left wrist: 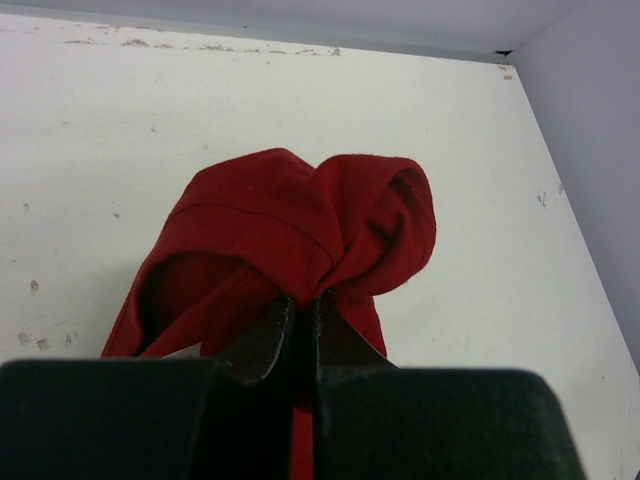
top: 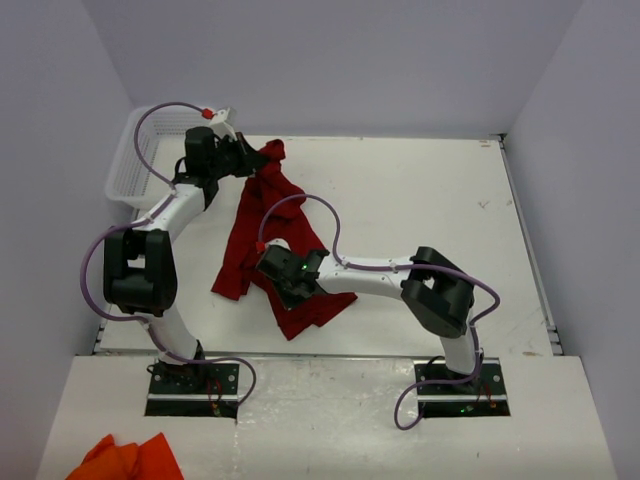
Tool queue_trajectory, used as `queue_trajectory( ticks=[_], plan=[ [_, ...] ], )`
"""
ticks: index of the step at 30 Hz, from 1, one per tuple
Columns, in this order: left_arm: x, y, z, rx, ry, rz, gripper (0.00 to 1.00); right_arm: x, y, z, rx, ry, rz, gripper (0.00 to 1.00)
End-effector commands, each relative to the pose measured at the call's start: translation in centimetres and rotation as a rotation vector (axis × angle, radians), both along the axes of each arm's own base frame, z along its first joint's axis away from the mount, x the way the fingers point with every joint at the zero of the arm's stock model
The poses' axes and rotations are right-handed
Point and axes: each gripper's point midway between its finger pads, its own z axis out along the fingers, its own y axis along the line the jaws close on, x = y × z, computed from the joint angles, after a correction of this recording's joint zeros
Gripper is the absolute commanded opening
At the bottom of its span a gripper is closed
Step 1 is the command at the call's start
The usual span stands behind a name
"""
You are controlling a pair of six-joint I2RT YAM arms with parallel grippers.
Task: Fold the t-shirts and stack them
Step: Flatten out the tshirt
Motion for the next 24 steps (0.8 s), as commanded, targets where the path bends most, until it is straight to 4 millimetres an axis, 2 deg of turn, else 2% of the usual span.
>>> queue_trajectory(
  ticks=[1, 2, 4, 5, 7, 8, 9, 10, 11, 12, 14, 15, 16, 17, 18, 19, 21, 22, 23, 24],
  plan=[
    [0.1, 0.4, 2.8, -0.01, -0.08, -0.011, 0.0, -0.1, 0.4, -0.5, 0.012, 0.003, -0.009, 0.06],
    [0.1, 0.4, 2.8, -0.009, -0.079, -0.012, 0.0, 0.2, 0.2, -0.2, 0.01, -0.01, -0.018, 0.0],
    [0.0, 0.5, 3.1, -0.01, -0.082, -0.012, 0.0, 0.7, -0.5, 0.4, 0.001, -0.045, -0.052, 0.0],
    [-0.2, 0.5, 3.2, -0.01, -0.073, -0.011, 0.0, 1.3, -1.4, 1.6, -0.016, -0.09, -0.078, 0.0],
    [-0.3, 0.5, 4.7, -0.008, -0.091, -0.013, 0.0, 2.6, -3.0, 3.6, -0.054, -0.17, -0.133, 0.0],
    [-0.6, 0.6, 5.0, -0.003, -0.075, -0.009, 0.0, 3.8, -5.6, 4.8, -0.141, -0.252, -0.199, 0.0],
    [-0.7, 0.7, 7.1, -0.001, -0.11, -0.004, 0.0, 4.8, -7.0, 7.5, -0.137, -0.307, -0.25, 0.0],
    [-0.9, 0.9, 8.0, 0.011, -0.122, 0.002, 0.0, 5.6, -8.5, 8.9, -0.154, -0.345, -0.292, 0.0],
    [-1.5, 1.2, 8.1, 0.026, -0.09, 0.017, 0.0, 6.1, -11.0, 10.4, -0.209, -0.391, -0.338, 0.0],
    [-2.1, 1.5, 10.6, 0.037, -0.14, 0.021, 0.0, 7.2, -13.2, 13.1, -0.186, -0.424, -0.409, 0.0],
    [-3.1, 1.9, 12.1, 0.051, -0.152, 0.042, 0.0, 7.8, -16.7, 15.6, -0.218, -0.463, -0.472, 0.0],
    [-4.1, 2.1, 14.2, 0.052, -0.193, 0.045, 0.0, 8.8, -18.8, 17.0, -0.225, -0.487, -0.525, 0.0],
    [-4.7, 2.2, 14.9, 0.061, -0.204, 0.046, 0.0, 9.0, -20.4, 19.3, -0.199, -0.518, -0.549, 0.0],
    [-5.9, 2.3, 16.5, 0.06, -0.237, 0.045, 0.0, 9.2, -21.6, 20.3, -0.194, -0.536, -0.564, 0.0],
    [-6.5, 2.3, 17.4, 0.059, -0.254, 0.044, 0.0, 10.0, -23.3, 21.4, -0.189, -0.552, -0.61, 0.0],
    [-7.2, 2.4, 17.8, 0.063, -0.255, 0.044, 0.0, 10.0, -24.9, 23.1, -0.174, -0.579, -0.639, 0.0],
    [-9.4, 2.6, 20.1, 0.06, -0.306, 0.043, 0.0, 10.6, -28.0, 26.1, -0.16, -0.635, -0.71, 0.0],
    [-10.2, 2.6, 20.9, 0.061, -0.326, 0.043, 0.0, 10.7, -29.1, 27.0, -0.16, -0.652, -0.732, 0.0],
    [-11.8, 2.8, 22.7, 0.06, -0.376, 0.044, 0.0, 11.1, -30.8, 28.3, -0.172, -0.673, -0.758, 0.0],
    [-12.7, 3.0, 23.6, 0.074, -0.407, 0.047, 0.0, 11.1, -31.6, 29.2, -0.171, -0.688, -0.775, 0.0]
  ],
)
